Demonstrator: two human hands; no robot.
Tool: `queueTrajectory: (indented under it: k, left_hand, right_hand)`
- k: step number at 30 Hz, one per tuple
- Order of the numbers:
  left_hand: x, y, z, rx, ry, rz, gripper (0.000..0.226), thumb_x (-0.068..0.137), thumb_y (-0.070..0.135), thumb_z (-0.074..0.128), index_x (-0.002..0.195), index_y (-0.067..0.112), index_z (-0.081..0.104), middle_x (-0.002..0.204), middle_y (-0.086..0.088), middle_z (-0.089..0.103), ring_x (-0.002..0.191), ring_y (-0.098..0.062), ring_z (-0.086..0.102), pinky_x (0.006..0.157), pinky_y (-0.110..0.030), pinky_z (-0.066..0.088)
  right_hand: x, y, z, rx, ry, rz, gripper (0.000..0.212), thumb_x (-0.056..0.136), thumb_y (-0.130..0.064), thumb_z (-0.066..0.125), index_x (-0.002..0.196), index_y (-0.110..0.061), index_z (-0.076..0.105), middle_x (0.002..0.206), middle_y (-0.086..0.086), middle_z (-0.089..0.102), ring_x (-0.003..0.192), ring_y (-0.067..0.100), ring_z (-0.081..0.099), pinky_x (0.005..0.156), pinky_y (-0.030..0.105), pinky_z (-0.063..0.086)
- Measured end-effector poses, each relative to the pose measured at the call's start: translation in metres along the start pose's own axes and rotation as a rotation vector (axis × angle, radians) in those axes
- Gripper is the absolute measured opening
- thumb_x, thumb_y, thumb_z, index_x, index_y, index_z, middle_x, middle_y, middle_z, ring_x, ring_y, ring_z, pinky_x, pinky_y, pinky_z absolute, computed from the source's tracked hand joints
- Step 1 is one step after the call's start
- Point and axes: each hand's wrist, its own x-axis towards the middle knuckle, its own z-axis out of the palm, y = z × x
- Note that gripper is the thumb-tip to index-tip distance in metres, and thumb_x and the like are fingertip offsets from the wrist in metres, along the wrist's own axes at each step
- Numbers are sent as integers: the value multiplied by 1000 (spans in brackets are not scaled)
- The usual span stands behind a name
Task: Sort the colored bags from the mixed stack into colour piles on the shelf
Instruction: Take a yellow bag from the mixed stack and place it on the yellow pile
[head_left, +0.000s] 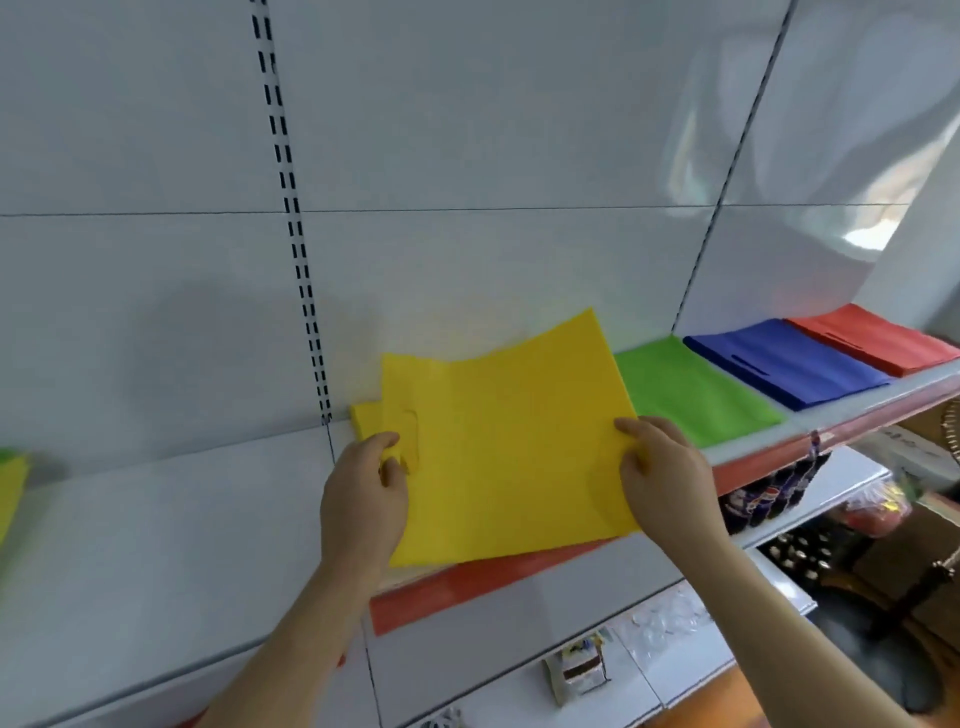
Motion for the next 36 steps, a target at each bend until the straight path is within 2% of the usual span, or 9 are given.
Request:
queueTrajectory:
  k: [3,6,9,11,18,23,27,32,36]
  left_hand:
    - [11,-7,8,75,5,-38,32,105,14,55,135,14,66,129,-4,64,101,-21,64,87,-40,55]
    - [12,-15,17,178,-13,-70,36,104,19,57,139,13,63,131,-4,64,108,-22,64,90,-42,55]
    - [16,-21,26,330,-44,-94,43,104,29,57,143,13,60,133,-5,62,119,-26,59,96,-41,52]
    - [16,-22,31,415,-58,-135,47,102,30,59,145,13,59,135,-6,61,120,-28,58,96,-40,51]
    - [16,-15,38,589,-75,-225,44,102,33,55,140,11,58,130,-8,60,116,-29,59,94,-42,51]
    - [10,-4,45,657,-86,-301,53,99,53,56,130,10,61,126,-11,64,112,-34,62,88,-42,53]
    - [4,-2,51,709,-90,-287,45,96,52,60,115,12,61,112,-9,66,101,-32,62,78,-40,51]
    - [4,3,53,786,-117,-293,44,99,52,51,118,14,59,118,-6,65,109,-30,58,85,-42,52]
    - [2,10,48,801,-93,-272,52,102,57,47,132,16,54,131,-4,59,119,-30,55,89,-43,52]
  right_hand:
    - [30,8,23,16,-61,-1,46,96,-3,57,140,-16,66,139,-3,60,87,15,57,74,25,43]
    - [48,14,45,17,-151,-6,49,97,-4,55,143,-17,63,145,-3,56,92,20,62,77,30,47]
    - [65,21,62,-10,-203,-62,49,95,-3,58,142,-12,63,146,2,57,112,28,63,91,35,52]
    - [74,28,71,-25,-252,-95,49,94,-4,62,143,-6,62,146,8,57,123,32,60,102,39,50]
    - [92,46,96,-118,-479,-208,68,95,-37,70,150,-2,50,153,12,48,137,37,48,113,46,44]
    - [95,54,102,-261,-507,-248,59,97,-51,60,137,-8,54,147,14,50,132,37,50,108,44,45]
    - [92,54,101,-281,-502,-275,61,99,-56,50,138,-9,51,153,13,45,142,35,43,111,45,43]
    - [87,53,102,-328,-536,-256,83,99,-73,33,153,-10,39,166,13,30,156,32,22,123,49,30]
    - [91,48,96,-344,-530,-263,89,99,-74,32,161,-11,28,172,16,17,159,35,14,126,51,26]
